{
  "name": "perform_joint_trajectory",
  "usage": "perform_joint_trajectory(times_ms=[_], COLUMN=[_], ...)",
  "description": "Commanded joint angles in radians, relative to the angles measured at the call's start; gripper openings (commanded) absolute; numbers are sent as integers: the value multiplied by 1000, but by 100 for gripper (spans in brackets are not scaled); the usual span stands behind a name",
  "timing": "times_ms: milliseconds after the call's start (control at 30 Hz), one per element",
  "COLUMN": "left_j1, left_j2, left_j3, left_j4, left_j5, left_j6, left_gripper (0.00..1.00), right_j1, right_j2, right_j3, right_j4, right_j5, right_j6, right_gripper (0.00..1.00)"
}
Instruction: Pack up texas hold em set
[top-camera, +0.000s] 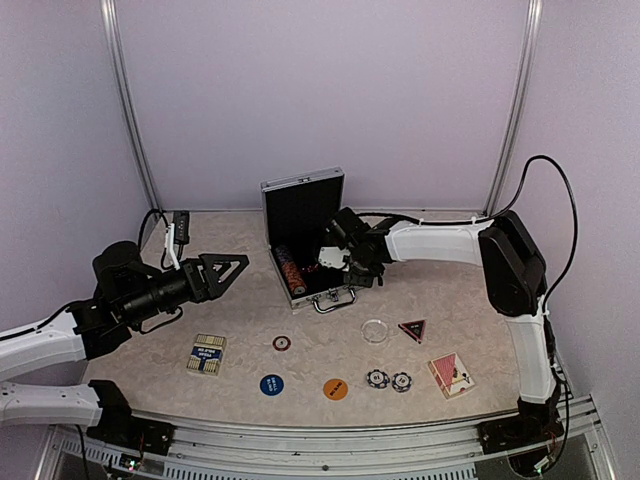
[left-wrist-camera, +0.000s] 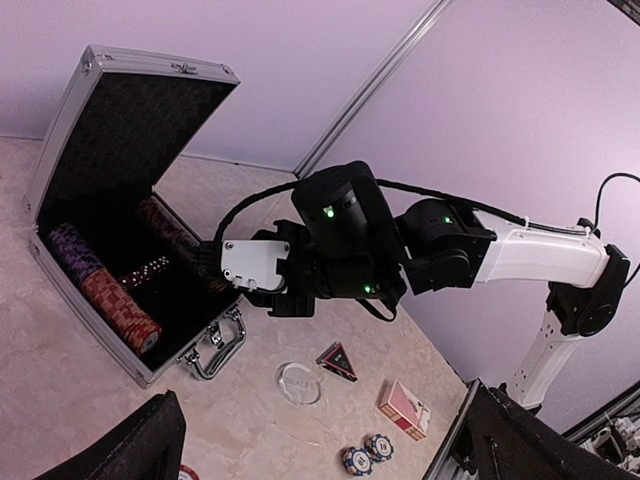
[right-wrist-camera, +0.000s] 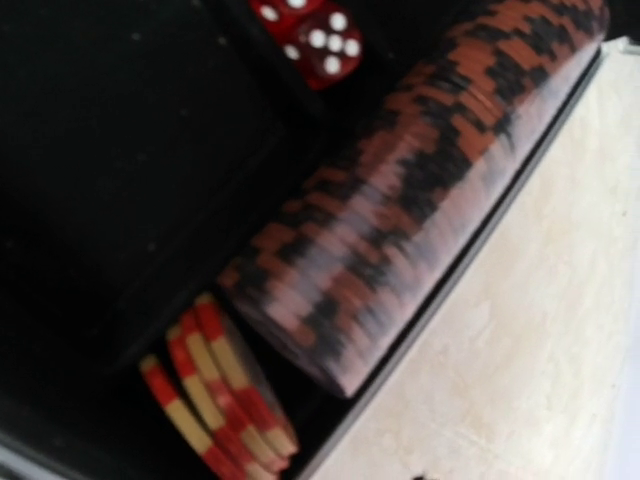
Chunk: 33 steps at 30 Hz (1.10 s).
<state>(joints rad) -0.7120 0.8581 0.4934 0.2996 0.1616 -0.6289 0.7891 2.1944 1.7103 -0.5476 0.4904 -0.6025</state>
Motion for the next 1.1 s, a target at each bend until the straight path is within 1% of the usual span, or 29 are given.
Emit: perform_joint_trajectory(times_ms=[0,200,467,600,667,700,867,967,1067], left_j1=[10,10,13,16,18,19,19,19,13], left_j2=[-5,-5,-18,-36,-44,-45,-33,-9,16], left_j3=[-12,-13,-16,-18,-17,-15,12,42,53], left_j4=[42,45,33,13,3,-3,-71,-150,-211], left_j5=[17,19,16,13,11,10,10,14,18], left_j6=[-6,-10,-9,-7,-2,-1,16,37,53], left_gripper=[99,99,99,99,99,99,99,99,99], right_j1=[1,1,1,8,12,16,38,58,80], right_j2=[10,38,77,58,34,21,-70,-149,-256], right_j3=[22,51,118,111,107,106,108,77,-17], right_j4=[31,39,33,6,-7,-15,-74,-110,-87], right_j5=[57,69,70,81,84,82,52,-16,-109], right_j6=[-3,1,14,34,52,63,151,241,316], right_gripper=[39,44,46,46,48,50,71,80,85])
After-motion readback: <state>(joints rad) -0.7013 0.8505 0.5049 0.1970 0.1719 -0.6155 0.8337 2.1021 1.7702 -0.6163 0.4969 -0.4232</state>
